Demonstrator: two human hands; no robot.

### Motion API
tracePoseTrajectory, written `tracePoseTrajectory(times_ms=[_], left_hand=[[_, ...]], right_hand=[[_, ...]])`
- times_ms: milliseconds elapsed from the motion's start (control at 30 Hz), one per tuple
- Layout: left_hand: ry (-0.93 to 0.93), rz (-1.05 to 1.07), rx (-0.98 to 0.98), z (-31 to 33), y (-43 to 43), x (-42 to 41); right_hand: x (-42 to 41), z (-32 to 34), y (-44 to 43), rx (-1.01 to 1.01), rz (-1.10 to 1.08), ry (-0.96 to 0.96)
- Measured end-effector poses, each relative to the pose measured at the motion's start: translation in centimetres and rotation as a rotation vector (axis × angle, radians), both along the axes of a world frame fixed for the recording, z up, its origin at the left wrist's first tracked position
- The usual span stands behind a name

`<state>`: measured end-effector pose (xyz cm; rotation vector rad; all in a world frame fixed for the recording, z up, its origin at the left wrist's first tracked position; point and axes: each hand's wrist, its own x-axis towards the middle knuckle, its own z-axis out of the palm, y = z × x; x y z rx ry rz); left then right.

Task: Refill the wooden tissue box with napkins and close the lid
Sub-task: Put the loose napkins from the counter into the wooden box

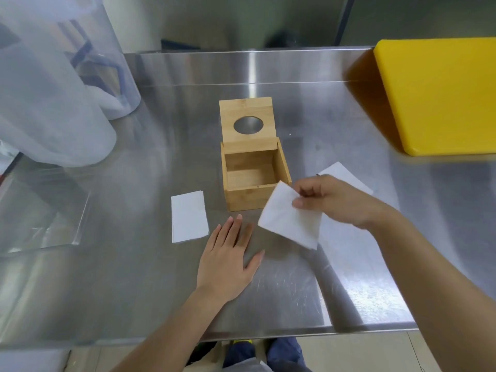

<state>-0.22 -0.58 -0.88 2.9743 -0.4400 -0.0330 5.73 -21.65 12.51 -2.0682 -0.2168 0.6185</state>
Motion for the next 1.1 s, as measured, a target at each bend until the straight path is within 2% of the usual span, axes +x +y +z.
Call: tracePoseTrajectory(times_ms=[100, 200, 300, 500, 733, 1100], left_hand=[[-0.006, 0.003, -0.018, 0.1, 0.0, -0.1], [0.004, 0.001, -0.016, 0.1, -0.1, -0.1], [0.026, 0.002, -0.04, 0.3, -0.1, -0.2], [0.065, 0.019, -0.006, 0.3, -0.2, -0.2], [0.044, 0.017, -0.023, 0.0, -0.2, -0.1], [0.038, 0.01, -0.035, -0.1, -0.3, 0.0]], right_hand=[[2.5, 1.4, 0.9, -0.071, 0.064, -0.147], [5.5, 1.7, 2.2, -0.08, 0.079, -0.202], [8.0, 1.3, 3.8, -0.205, 0.167, -0.268], [10.4, -0.7, 6.5, -0.463, 0.34, -0.309], [11.0, -3.0, 7.5, -0.651, 0.467, -0.26], [11.0, -4.5, 8.4, -0.742, 0.498, -0.385]])
